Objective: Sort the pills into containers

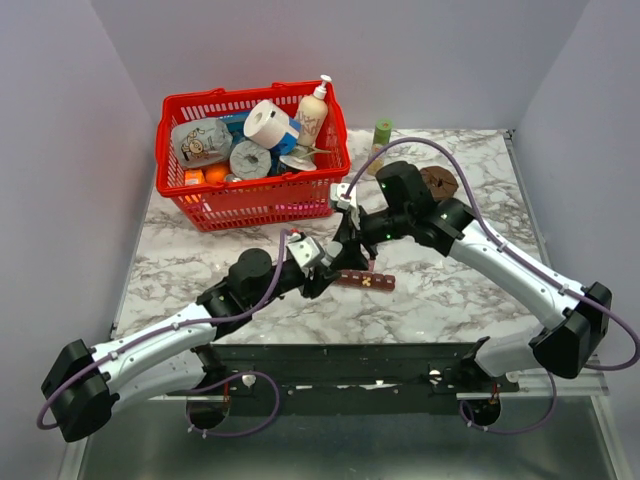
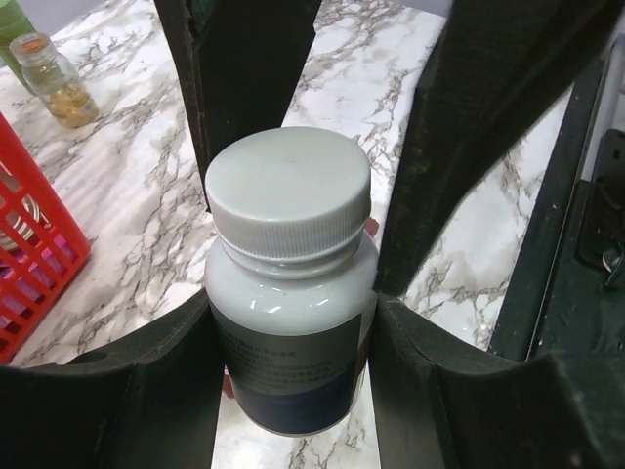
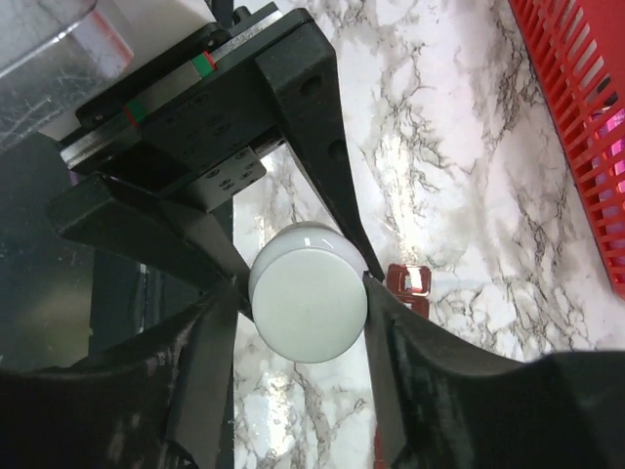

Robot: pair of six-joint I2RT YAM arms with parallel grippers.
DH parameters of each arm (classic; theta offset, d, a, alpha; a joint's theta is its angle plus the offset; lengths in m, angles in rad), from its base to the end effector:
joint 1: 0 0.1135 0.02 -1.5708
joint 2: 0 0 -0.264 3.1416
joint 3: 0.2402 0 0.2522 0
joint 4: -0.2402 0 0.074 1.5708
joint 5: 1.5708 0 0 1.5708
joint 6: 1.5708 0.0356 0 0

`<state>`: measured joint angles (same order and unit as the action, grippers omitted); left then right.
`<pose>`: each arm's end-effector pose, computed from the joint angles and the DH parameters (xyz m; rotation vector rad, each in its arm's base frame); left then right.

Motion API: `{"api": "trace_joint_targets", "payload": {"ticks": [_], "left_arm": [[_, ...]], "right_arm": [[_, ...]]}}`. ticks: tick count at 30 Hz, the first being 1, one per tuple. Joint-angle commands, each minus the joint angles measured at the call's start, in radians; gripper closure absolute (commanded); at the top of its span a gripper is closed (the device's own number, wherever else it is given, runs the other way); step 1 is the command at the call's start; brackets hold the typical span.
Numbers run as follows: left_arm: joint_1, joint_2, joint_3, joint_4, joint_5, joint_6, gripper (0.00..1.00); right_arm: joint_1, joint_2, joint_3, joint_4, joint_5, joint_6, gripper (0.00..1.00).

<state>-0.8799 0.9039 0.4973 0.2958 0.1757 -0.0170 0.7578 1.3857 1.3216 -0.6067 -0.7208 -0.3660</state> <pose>0.1314 -0.1687 0.2671 0.8533 1.5251 -0.8142 0.2008 0.2223 0.3545 -1.5082 1.6453 1.0182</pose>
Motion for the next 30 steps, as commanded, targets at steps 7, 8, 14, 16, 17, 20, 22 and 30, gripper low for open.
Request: {"api": "trace_joint_targets", "payload": {"ticks": [7, 8, 14, 16, 17, 20, 22, 30], "left_arm": [[0.009, -0.051, 0.032, 0.135, 0.102, 0.083, 1.00], [0.009, -0.057, 0.030, 0.129, 0.123, 0.084, 1.00], [0.012, -0.083, 0.043, 0.068, 0.228, 0.089, 1.00], [0.012, -0.079, 0.050, 0.036, 0.301, 0.083, 1.00], [0.012, -0.074, 0.059, 0.026, 0.324, 0.072, 1.00], [0.013, -0.059, 0.072, 0.016, 0.410, 0.051, 1.00], [0.013, -0.048, 0.076, 0.023, 0.458, 0.028, 1.00], [0.019, -0.017, 0.098, 0.040, 0.564, -0.024, 1.00]], "right_arm": [[0.012, 0.001, 0.197, -0.287, -0.111, -0.137, 0.03], [0.012, -0.001, 0.209, -0.303, -0.115, -0.158, 0.02], [0.009, -0.019, 0.268, -0.378, -0.071, -0.313, 0.00], [0.008, -0.037, 0.265, -0.392, -0.084, -0.422, 0.00], [0.008, -0.062, 0.252, -0.398, -0.098, -0.470, 0.00], [0.008, -0.089, 0.222, -0.392, -0.147, -0.641, 0.00], [0.008, -0.064, 0.244, -0.422, -0.161, -0.720, 0.00], [0.011, 0.025, 0.320, -0.684, -0.381, -0.991, 0.03]]}}
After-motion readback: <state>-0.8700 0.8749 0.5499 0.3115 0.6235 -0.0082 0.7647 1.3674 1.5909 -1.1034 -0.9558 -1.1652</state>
